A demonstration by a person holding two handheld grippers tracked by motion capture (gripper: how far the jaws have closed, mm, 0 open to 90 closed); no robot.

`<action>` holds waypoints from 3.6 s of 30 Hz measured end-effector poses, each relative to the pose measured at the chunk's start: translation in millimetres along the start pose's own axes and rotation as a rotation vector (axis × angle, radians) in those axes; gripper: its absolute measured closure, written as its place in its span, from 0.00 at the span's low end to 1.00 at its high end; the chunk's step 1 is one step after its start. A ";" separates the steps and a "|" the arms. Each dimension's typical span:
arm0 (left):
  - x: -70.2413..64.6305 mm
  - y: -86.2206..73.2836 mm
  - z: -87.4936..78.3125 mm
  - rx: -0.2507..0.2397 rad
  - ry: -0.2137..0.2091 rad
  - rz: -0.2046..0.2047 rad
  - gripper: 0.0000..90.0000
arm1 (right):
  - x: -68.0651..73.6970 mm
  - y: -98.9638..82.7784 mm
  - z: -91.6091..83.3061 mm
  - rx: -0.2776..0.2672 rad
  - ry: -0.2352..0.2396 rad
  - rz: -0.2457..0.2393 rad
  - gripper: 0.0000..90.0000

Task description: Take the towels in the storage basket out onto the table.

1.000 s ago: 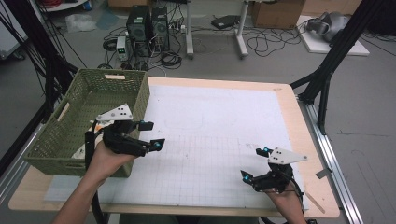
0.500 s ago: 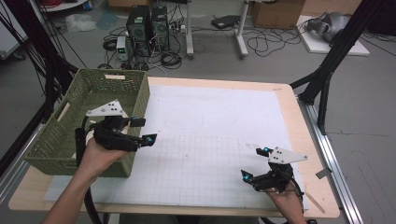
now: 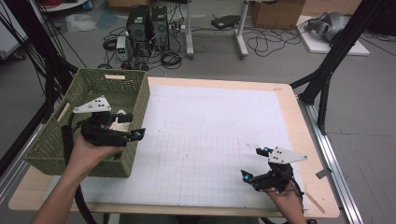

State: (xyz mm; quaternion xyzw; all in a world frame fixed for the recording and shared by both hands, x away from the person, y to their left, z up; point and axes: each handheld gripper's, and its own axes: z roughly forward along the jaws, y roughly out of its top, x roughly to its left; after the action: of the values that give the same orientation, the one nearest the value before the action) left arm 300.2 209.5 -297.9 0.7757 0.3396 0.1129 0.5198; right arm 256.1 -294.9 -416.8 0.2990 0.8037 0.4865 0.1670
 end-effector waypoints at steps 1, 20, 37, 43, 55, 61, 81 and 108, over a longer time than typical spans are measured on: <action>1.3 -0.2 -1.3 -0.001 0.006 -0.002 0.24 | -0.3 -0.1 0.0 -0.002 -0.001 -0.001 0.01; 22.2 -8.5 -17.6 0.036 0.132 0.007 0.24 | -1.0 -0.3 0.6 0.000 0.002 0.002 0.01; 40.7 -19.0 -31.3 0.077 0.244 0.003 0.24 | -1.5 -0.1 1.1 0.001 0.000 -0.002 0.01; 46.0 -23.9 -34.0 0.093 0.270 0.001 0.24 | -1.5 -0.1 1.6 0.000 -0.001 -0.001 0.01; 56.1 -30.4 -37.6 0.122 0.325 -0.005 0.23 | -1.5 -0.2 1.8 0.001 -0.001 -0.001 0.01; 60.1 -32.9 -38.8 0.131 0.344 -0.008 0.23 | -1.7 -0.2 1.8 -0.003 -0.001 0.000 0.01; 71.6 -44.8 -38.0 0.197 0.384 -0.015 0.23 | -1.8 -0.2 1.2 0.000 -0.003 -0.003 0.01; 81.0 -39.6 -31.6 0.290 0.432 0.005 0.25 | -1.9 -0.2 0.4 -0.001 -0.002 0.002 0.01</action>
State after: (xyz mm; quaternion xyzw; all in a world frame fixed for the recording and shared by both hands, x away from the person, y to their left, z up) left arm 327.6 293.8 -333.6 0.8008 0.4535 0.2275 0.3183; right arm 257.7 -296.0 -417.2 0.3002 0.8031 0.4867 0.1675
